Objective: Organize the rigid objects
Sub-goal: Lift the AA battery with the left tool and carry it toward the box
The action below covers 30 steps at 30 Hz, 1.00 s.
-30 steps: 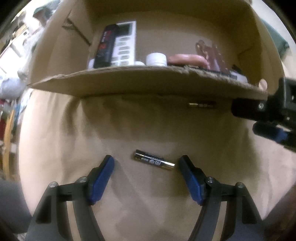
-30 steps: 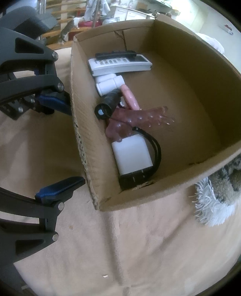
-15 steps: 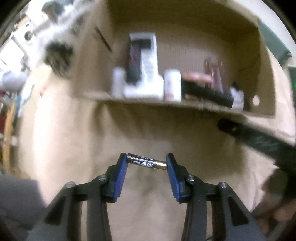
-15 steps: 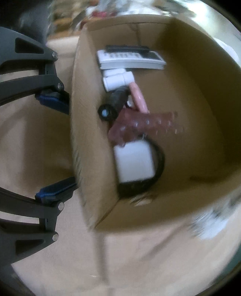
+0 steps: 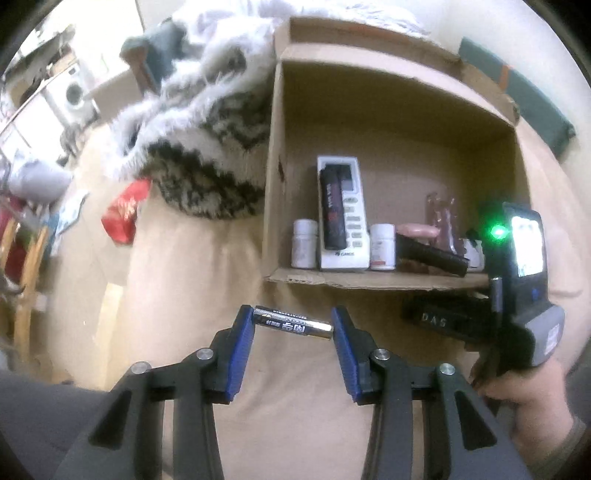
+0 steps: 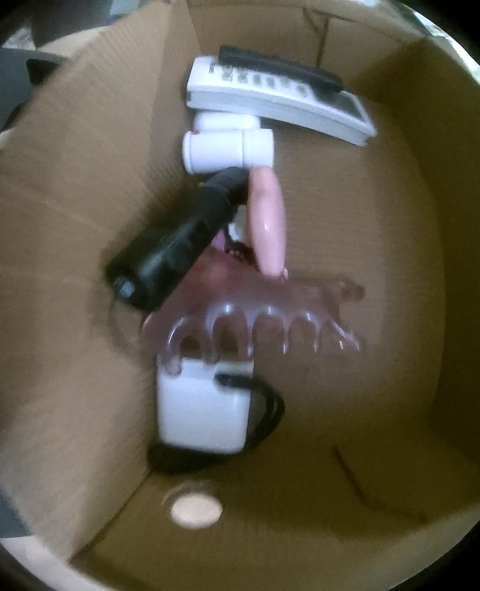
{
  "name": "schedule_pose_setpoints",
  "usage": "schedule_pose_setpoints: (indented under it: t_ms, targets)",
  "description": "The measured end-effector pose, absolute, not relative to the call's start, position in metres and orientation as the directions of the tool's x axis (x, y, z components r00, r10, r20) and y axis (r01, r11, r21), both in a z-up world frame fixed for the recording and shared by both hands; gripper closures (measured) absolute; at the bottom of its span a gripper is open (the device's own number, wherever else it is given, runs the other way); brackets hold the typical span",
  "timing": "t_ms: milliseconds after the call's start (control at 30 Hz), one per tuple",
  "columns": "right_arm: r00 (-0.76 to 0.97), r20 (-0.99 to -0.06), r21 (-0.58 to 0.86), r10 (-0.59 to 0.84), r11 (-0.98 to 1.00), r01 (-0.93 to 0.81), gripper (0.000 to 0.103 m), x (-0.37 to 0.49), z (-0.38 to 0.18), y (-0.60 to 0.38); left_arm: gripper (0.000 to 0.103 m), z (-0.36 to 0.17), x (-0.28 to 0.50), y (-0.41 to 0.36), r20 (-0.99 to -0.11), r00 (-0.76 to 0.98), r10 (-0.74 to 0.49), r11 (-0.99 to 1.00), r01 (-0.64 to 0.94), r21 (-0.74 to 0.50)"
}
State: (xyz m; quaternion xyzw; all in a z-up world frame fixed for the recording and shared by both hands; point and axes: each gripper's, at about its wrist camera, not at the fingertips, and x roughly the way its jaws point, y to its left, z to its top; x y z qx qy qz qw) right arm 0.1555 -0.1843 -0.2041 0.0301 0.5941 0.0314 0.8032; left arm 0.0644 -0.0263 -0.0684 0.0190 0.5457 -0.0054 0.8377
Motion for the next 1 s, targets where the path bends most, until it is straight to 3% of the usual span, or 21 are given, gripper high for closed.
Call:
schedule_pose_setpoints:
  t_ms: [167, 233, 567, 1000]
  targets:
    - [0.303, -0.952, 0.031, 0.034, 0.999, -0.015, 0.0, 0.153, -0.207, -0.175, 0.064, -0.08, 0.072, -0.029, -0.919, 0.395, 0.017, 0.999, 0.019, 0.026]
    - [0.3, -0.954, 0.018, 0.018, 1.0, -0.003, 0.007, 0.15, -0.204, -0.176, 0.064, -0.084, 0.074, -0.029, -0.923, 0.386, 0.013, 1.0, 0.016, 0.021]
    - [0.311, -0.95, 0.039, 0.018, 0.997, 0.062, 0.06, 0.143, -0.193, -0.206, 0.064, -0.09, 0.075, -0.032, -0.921, 0.388, 0.039, 0.999, 0.013, 0.048]
    - [0.315, -0.944, 0.118, 0.098, 0.992, 0.045, 0.06, 0.111, -0.169, -0.214, 0.064, -0.089, 0.076, -0.018, -0.905, 0.414, 0.098, 0.995, -0.039, 0.09]
